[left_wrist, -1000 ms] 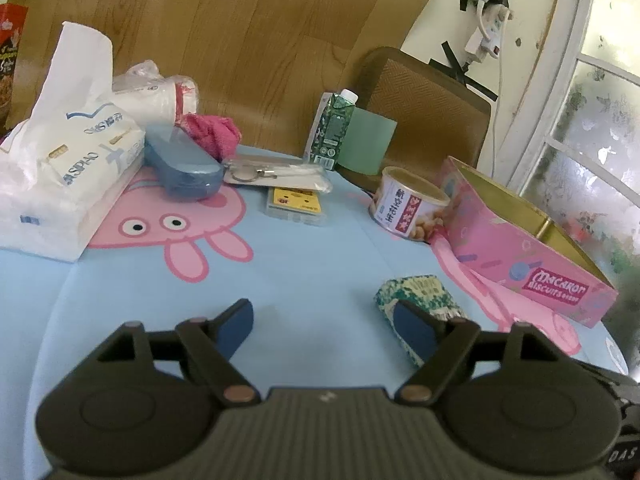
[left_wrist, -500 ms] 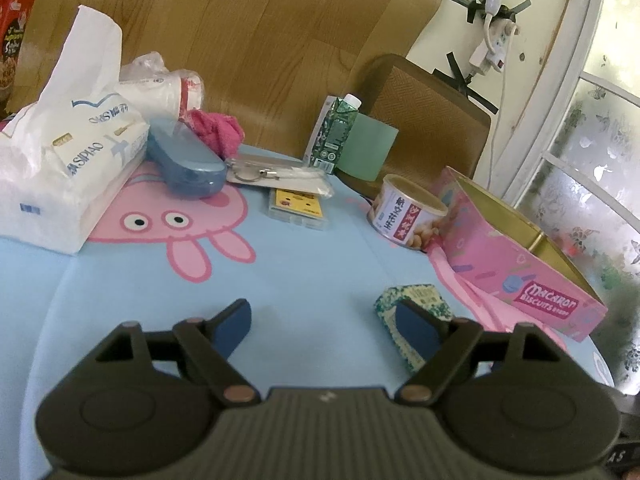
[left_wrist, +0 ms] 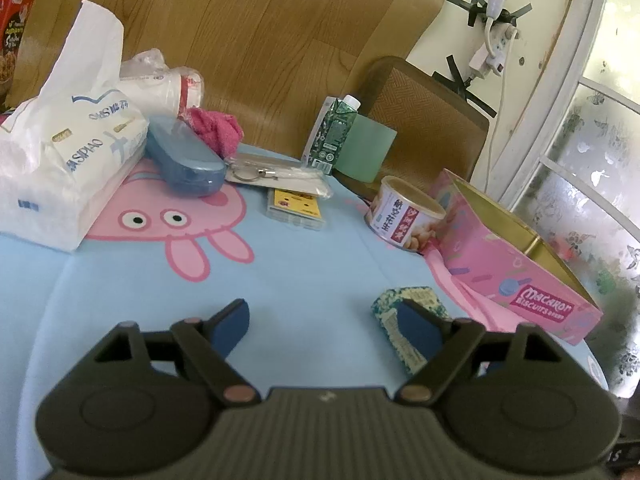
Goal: Organize soft objects
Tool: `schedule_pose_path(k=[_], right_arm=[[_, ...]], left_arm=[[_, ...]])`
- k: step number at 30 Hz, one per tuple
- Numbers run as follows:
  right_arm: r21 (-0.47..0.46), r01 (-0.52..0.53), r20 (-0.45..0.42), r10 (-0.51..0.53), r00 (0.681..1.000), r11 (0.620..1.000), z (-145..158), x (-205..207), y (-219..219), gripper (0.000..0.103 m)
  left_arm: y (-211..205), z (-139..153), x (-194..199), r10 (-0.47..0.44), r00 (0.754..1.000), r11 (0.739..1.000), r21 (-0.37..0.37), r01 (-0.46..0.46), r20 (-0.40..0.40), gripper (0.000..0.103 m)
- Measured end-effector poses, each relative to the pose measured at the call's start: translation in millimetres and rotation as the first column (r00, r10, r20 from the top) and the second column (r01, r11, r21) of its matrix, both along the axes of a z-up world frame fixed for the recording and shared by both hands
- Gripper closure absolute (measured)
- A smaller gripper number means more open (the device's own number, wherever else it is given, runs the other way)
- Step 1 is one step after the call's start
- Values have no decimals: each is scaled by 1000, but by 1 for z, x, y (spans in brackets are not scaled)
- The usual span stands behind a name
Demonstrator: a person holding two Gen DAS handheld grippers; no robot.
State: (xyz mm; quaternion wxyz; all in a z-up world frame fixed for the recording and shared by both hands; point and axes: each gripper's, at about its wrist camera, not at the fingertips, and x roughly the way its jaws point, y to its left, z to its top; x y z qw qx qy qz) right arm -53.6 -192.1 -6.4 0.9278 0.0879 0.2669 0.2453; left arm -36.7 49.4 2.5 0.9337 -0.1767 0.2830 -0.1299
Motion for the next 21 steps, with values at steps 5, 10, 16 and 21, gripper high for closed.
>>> schedule_pose_path(k=[5,10,16,21], right_arm=[[-51,0,12,1,1000,999,2,-2,4,21],[-135,57,183,-32,983,989,39,10,-13,28],[-278,108,140,-71,988,955,75,109,-43,20],[-366,-43,-66,20,998,929,56,167,-44,25]], left_arm=[[0,0,0,-2,1000,1000,-5,2,0,17],[3,-1,1,-10,1000,1000,-21,10,0,14],[5,-2,4,-13,1000,999,-44,13,-3,13],[12,-4,6,-16,1000,996,-93,15,-6,13]])
